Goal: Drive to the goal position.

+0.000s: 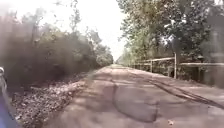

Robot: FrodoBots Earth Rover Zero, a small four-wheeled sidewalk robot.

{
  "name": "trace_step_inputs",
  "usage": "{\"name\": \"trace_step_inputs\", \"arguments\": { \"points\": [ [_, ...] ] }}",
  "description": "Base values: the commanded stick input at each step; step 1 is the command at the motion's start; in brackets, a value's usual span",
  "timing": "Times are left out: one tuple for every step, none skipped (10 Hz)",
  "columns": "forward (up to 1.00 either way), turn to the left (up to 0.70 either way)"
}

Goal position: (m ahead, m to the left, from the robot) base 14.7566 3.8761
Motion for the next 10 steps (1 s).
{"name": "trace_step_inputs", "arguments": {
  "points": [
    [0.7,-0.08],
    [0.7,0.0],
    [0.7,0.0],
    [0.7,0.0],
    [0.7,0.0],
    [0.7,0.0],
    [0.7,0.0],
    [0.7,0.0],
    [0.7,0.0],
    [0.7,0.0]
  ]
}}
